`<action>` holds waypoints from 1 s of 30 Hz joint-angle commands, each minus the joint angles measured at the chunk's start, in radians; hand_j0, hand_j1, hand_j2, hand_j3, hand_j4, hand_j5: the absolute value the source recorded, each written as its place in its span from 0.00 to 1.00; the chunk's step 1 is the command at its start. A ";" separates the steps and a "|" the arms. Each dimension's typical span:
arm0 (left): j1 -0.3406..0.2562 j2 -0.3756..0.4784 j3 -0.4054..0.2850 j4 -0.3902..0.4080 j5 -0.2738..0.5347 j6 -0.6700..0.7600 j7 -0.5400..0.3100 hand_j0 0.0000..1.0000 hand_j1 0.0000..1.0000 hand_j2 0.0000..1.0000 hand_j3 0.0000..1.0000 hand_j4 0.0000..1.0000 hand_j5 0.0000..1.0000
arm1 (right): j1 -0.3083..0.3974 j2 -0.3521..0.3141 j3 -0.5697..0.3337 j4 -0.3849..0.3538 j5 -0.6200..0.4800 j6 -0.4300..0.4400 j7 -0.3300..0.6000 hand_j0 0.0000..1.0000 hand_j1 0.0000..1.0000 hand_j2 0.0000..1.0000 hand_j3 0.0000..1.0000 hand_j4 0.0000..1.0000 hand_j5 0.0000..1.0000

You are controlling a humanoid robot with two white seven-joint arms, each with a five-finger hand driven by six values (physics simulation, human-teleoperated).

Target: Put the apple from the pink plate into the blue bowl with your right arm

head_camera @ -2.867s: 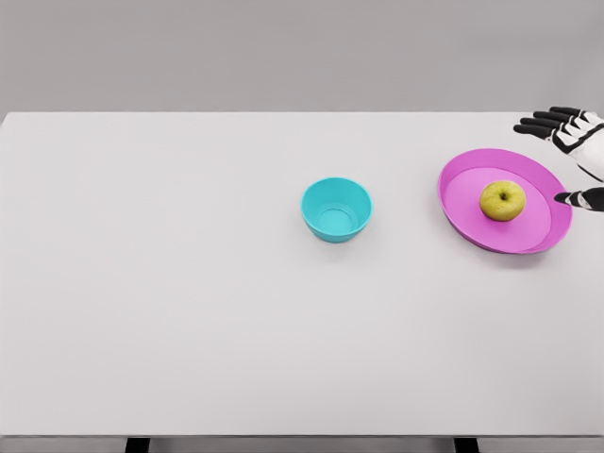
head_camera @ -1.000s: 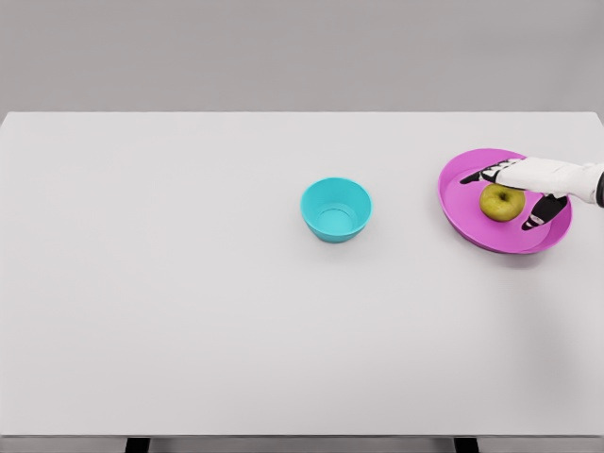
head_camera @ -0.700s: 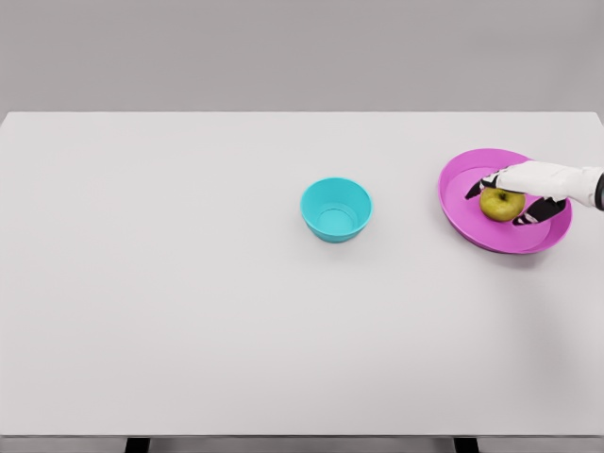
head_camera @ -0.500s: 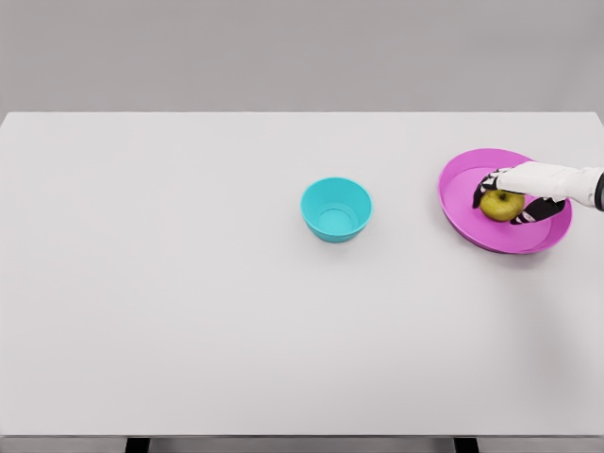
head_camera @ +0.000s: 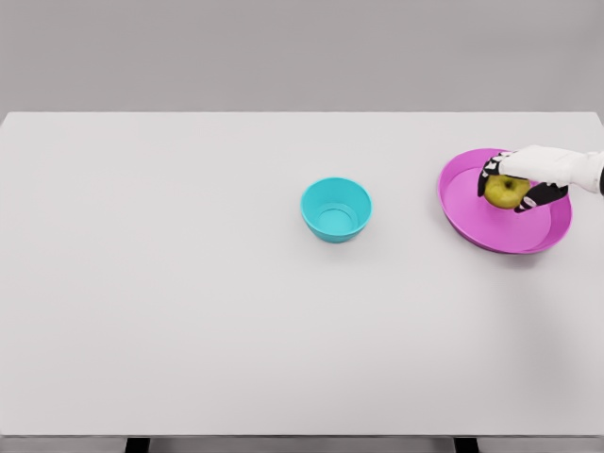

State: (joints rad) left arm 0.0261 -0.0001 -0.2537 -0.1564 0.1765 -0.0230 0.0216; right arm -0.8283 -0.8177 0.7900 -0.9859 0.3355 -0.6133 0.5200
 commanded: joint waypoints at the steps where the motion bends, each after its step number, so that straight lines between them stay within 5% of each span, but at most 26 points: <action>1: 0.000 0.000 0.001 0.000 0.000 0.000 0.000 1.00 1.00 1.00 1.00 1.00 1.00 | 0.000 0.000 -0.002 -0.002 -0.007 0.002 0.000 0.41 0.41 0.41 0.41 0.41 0.41; 22: 0.000 0.000 -0.001 0.000 0.000 0.000 0.000 1.00 1.00 1.00 1.00 1.00 1.00 | -0.021 0.006 -0.002 -0.418 0.040 0.002 0.003 0.41 0.41 0.41 0.41 0.41 0.41; 30: -0.002 0.000 0.001 0.000 0.000 0.000 0.000 1.00 1.00 1.00 1.00 1.00 1.00 | -0.020 0.095 0.005 -0.458 0.042 0.002 0.003 0.41 0.41 0.41 0.41 0.41 0.41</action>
State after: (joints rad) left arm 0.0261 -0.0001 -0.2535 -0.1564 0.1765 -0.0230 0.0217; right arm -0.8483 -0.7474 0.7932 -1.4366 0.3868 -0.6145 0.5225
